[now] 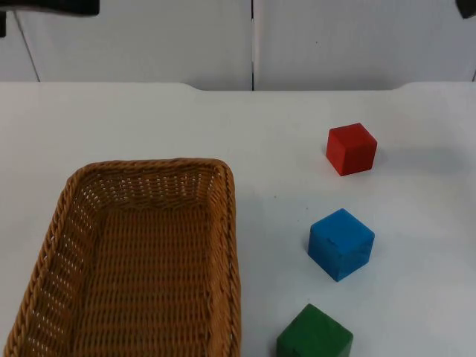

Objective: Pick up one cube with each hand and place exactly two cubes into the same basket, leaving the remaining cube outside.

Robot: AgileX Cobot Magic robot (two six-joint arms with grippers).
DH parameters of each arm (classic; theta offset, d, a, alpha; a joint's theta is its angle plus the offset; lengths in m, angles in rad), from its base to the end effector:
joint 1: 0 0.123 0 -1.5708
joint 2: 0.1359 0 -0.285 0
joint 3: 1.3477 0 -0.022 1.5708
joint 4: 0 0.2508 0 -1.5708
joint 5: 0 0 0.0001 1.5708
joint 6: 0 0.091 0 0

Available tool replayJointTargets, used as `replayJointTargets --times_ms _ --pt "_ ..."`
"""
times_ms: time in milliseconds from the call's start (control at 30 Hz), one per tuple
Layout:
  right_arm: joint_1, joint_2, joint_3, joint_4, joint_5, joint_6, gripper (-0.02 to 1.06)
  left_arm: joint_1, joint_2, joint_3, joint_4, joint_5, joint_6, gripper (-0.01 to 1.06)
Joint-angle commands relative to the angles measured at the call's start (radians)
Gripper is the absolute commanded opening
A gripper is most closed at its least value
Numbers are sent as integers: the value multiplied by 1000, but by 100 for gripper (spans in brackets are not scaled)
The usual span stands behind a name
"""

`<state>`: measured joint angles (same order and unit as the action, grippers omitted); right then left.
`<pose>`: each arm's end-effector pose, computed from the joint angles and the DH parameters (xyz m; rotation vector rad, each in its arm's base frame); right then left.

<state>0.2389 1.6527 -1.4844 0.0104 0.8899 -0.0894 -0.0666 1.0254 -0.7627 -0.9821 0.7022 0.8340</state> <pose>0.3541 0.0870 0.3277 -0.4105 2.5099 0.0715 0.1963 -0.0621 0.3180 0.3724 2.1178 -0.6657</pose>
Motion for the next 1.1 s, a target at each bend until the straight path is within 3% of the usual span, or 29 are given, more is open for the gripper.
replayJointTargets --times_ms 0,267,433,533,733,1067 --pt "7 52 -62 -1 34 -9 105 -20 31 -34 -28 -9 2 100" --pt "15 188 -176 3 64 -9 105 -169 154 -157 73 -28 -17 100" --pt "60 260 -231 -5 62 -9 105 -293 269 -245 239 -35 -138 100" --pt "88 311 -290 -10 64 -9 105 -393 382 -320 420 -35 -254 100" --pt "117 429 -429 -2 115 -9 105 -500 529 -421 597 -27 -365 100" --pt "126 644 -680 -10 203 -9 105 -620 722 -559 760 13 -450 100"
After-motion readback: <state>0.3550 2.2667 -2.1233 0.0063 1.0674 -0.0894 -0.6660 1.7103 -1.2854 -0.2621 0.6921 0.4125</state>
